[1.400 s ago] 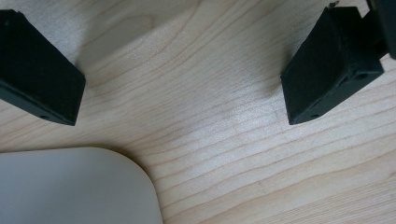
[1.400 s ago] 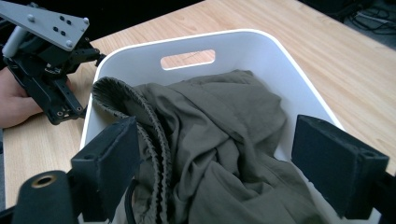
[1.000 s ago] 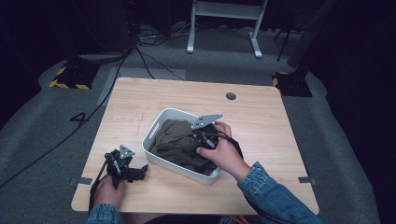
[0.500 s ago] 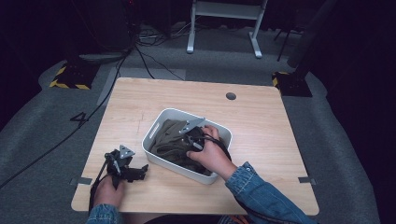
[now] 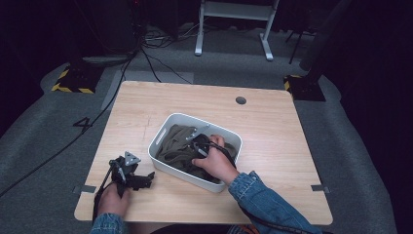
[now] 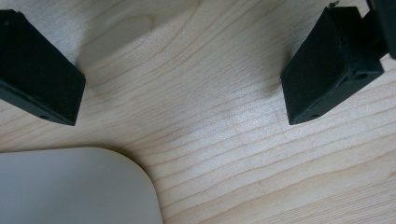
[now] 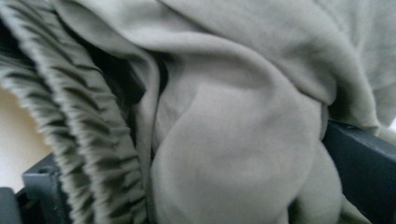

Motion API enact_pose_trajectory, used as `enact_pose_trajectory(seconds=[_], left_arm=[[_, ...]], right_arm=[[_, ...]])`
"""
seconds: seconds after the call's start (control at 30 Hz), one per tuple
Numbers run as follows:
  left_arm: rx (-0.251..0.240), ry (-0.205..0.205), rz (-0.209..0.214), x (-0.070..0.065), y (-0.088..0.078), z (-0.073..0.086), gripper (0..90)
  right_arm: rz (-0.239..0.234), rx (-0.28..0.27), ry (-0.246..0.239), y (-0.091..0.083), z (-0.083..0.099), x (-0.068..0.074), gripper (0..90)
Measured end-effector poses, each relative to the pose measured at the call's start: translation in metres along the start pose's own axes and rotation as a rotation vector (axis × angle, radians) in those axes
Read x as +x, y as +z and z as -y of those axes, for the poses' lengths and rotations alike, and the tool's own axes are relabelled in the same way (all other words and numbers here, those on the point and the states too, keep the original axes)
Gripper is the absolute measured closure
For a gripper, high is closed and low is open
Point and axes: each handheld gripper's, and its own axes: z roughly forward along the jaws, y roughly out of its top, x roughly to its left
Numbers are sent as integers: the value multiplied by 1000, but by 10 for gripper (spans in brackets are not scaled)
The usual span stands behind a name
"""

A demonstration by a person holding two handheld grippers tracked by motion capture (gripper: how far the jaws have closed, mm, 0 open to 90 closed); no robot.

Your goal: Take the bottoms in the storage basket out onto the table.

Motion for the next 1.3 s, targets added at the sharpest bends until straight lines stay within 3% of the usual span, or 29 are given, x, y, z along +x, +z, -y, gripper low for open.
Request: enact_pose_trajectory(seconds=[0.17, 0.33, 0.5, 0.57, 0.6, 0.67, 0.9, 1.17, 1.3], left_arm=[[0, 0, 0, 0, 0, 0, 0], [0, 0, 0, 0, 0, 0, 0], [0, 0, 0, 0, 0, 0, 0], [0, 0, 0, 0, 0, 0, 0], [0, -1, 0, 0, 0, 0, 0], [-1, 0, 0, 0, 0, 0, 0], [-1, 0, 0, 0, 0, 0, 0], [0, -1, 0, 0, 0, 0, 0], [1, 0, 0, 0, 0, 0, 0]], right_arm=[[-13, 84, 28, 9, 4, -5, 0], [-3, 84, -19, 12, 4, -5, 0], [9, 87, -21, 13, 4, -4, 7], [6, 70, -47, 12, 3, -2, 92], [6, 70, -47, 12, 3, -2, 92], [-11, 64, -61, 8, 2, -2, 251], [-27, 81, -80, 3, -2, 5, 538], [-9, 69, -75, -1, -3, 7, 619], [-7, 31, -74, -10, -6, 8, 629]])
